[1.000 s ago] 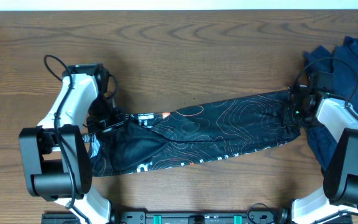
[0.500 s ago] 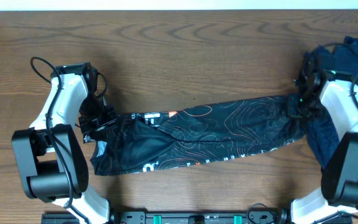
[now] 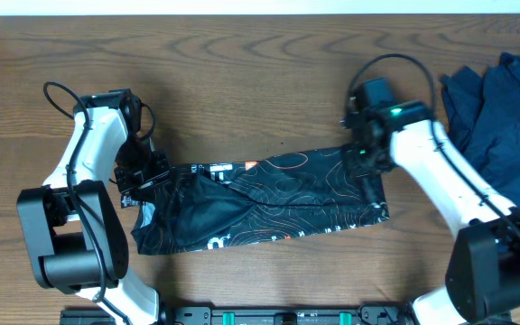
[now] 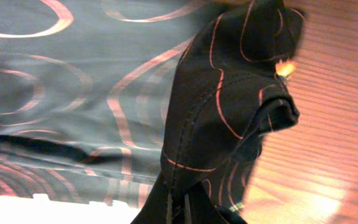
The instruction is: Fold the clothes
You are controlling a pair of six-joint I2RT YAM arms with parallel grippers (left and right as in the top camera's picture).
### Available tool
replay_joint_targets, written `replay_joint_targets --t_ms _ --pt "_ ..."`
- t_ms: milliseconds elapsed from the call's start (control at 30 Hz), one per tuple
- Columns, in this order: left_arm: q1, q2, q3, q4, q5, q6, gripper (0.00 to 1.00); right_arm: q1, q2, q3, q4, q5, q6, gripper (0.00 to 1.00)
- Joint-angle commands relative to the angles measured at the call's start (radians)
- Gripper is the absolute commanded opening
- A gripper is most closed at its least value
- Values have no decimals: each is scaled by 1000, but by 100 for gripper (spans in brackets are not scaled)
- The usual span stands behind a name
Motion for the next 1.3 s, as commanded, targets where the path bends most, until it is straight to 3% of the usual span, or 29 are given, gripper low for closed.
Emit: replay_joint_targets --t_ms 0,633,767,867,933,1100,1267 --pt "3 -17 25 -4 6 6 39 65 27 -6 6 -8 82 1" --pt "3 -17 25 -1 6 6 40 254 77 -6 95 -69 134 4" --pt "3 -17 25 -1 6 6 39 259 77 -6 128 -140 133 21" --pt "3 -17 25 -1 6 6 39 259 77 -6 164 -204 133 43" --pt "3 -17 25 -1 6 6 40 259 77 -6 173 -213 130 51" --pt "3 -17 25 -1 6 6 39 250 77 -6 150 -129 112 52" --pt "3 -17 24 -1 6 6 40 248 77 -6 101 69 217 55"
